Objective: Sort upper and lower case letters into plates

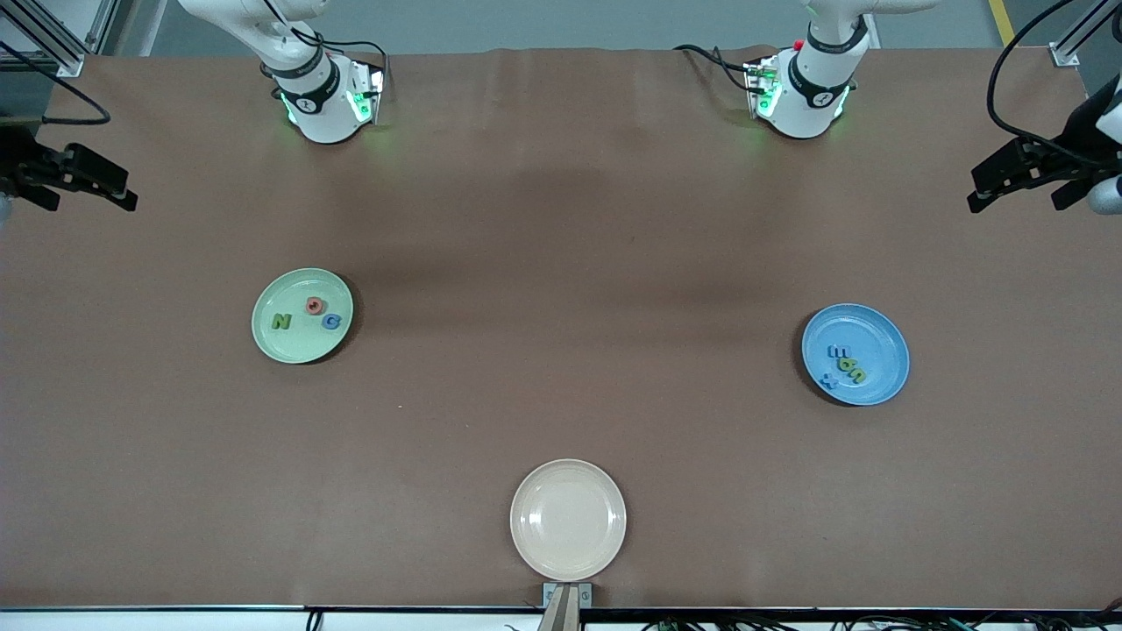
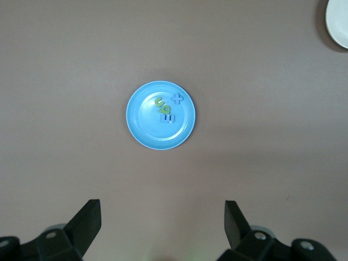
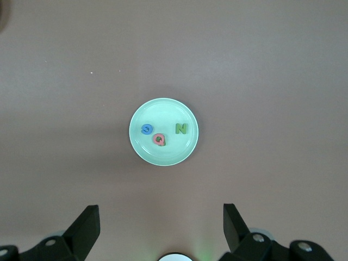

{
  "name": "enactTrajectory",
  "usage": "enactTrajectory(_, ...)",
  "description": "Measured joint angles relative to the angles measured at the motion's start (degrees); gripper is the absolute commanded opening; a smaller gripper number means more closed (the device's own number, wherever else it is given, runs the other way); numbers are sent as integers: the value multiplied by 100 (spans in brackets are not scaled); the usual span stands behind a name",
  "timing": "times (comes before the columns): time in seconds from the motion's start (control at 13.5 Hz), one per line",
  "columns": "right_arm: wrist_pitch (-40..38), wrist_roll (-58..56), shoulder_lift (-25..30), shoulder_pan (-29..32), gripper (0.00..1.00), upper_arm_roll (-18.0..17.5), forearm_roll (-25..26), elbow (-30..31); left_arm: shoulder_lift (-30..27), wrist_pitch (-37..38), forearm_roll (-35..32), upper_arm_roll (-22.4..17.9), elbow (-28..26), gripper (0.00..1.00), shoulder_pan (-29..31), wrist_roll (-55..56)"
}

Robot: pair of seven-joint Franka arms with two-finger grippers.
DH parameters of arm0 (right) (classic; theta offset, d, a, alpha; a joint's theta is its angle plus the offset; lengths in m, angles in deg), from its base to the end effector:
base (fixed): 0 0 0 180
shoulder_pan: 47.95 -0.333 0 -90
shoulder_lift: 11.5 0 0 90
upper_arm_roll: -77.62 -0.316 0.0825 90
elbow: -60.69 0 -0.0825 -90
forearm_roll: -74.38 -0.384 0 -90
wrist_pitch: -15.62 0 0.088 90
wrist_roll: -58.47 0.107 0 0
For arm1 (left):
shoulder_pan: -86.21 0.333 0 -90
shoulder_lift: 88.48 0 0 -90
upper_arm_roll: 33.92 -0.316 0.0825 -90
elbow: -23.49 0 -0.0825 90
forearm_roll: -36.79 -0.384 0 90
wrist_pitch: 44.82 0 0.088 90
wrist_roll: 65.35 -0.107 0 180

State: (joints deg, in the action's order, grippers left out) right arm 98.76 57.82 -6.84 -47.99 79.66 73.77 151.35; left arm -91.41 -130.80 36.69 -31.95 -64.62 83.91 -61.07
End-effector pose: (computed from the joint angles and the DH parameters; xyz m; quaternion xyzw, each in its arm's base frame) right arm 0.5161 -0.0176 0.6525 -0.9996 0.0112 0.0248 0.0073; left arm 0.5299 -0.0399 0.6615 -1.0000 -0.0002 -0.0071 0.0012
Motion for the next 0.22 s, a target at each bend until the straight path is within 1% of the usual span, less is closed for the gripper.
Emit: enactTrajectory(0.22,66,0,67,0,100,2,3,4,11,0,0,73,-13,100,-25,0)
